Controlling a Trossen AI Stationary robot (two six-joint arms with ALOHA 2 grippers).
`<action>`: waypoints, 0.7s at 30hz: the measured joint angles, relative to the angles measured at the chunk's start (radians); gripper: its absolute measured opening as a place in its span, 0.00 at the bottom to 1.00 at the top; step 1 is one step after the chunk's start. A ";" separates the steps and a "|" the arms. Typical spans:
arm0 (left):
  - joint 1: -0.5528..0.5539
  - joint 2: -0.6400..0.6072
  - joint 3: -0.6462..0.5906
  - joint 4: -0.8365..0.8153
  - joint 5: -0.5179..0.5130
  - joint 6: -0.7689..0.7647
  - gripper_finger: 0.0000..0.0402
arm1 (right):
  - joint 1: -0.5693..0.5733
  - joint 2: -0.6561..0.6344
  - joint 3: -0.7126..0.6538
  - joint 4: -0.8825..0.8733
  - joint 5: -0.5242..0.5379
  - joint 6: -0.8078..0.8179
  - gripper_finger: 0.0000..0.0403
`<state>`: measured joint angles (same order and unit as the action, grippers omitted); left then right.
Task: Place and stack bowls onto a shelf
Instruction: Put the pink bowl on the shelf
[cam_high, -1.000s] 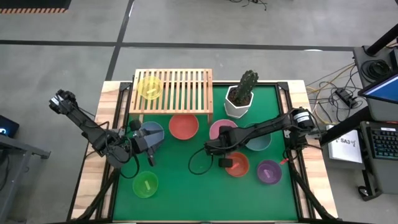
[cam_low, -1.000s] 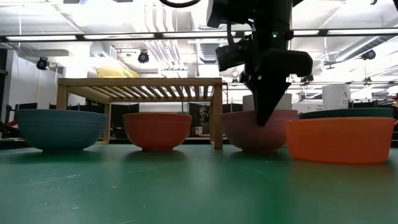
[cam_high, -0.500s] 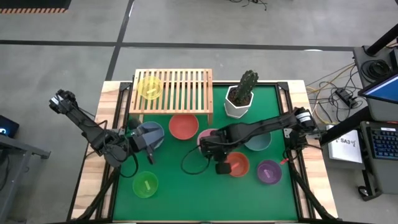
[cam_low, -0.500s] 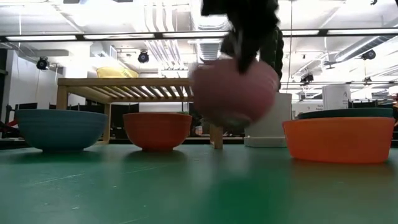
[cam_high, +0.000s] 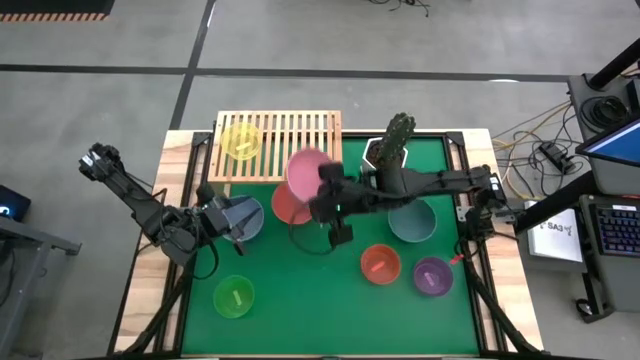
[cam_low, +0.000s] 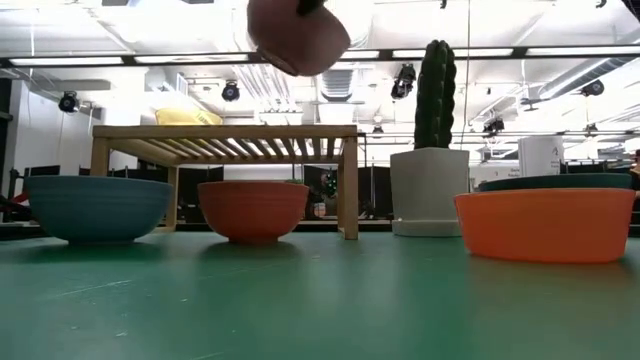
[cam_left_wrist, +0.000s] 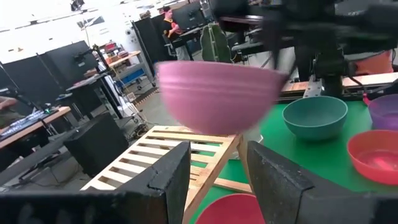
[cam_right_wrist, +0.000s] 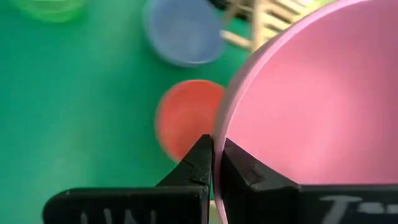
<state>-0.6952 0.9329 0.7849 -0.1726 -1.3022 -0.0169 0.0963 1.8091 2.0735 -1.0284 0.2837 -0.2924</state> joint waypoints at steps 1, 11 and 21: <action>0.000 -0.001 0.000 0.000 0.000 -0.002 0.35 | -0.025 0.000 0.003 0.013 0.001 -0.015 0.02; 0.000 -0.003 -0.001 0.000 0.000 -0.003 0.35 | -0.258 0.024 0.001 0.153 -0.186 -0.073 0.02; 0.000 -0.003 -0.002 -0.009 0.000 -0.003 0.35 | -0.338 0.113 0.000 0.166 -0.231 -0.095 0.02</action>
<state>-0.6952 0.9295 0.7830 -0.1814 -1.3022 -0.0204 -0.2415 1.9224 2.0735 -0.8622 0.0531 -0.3877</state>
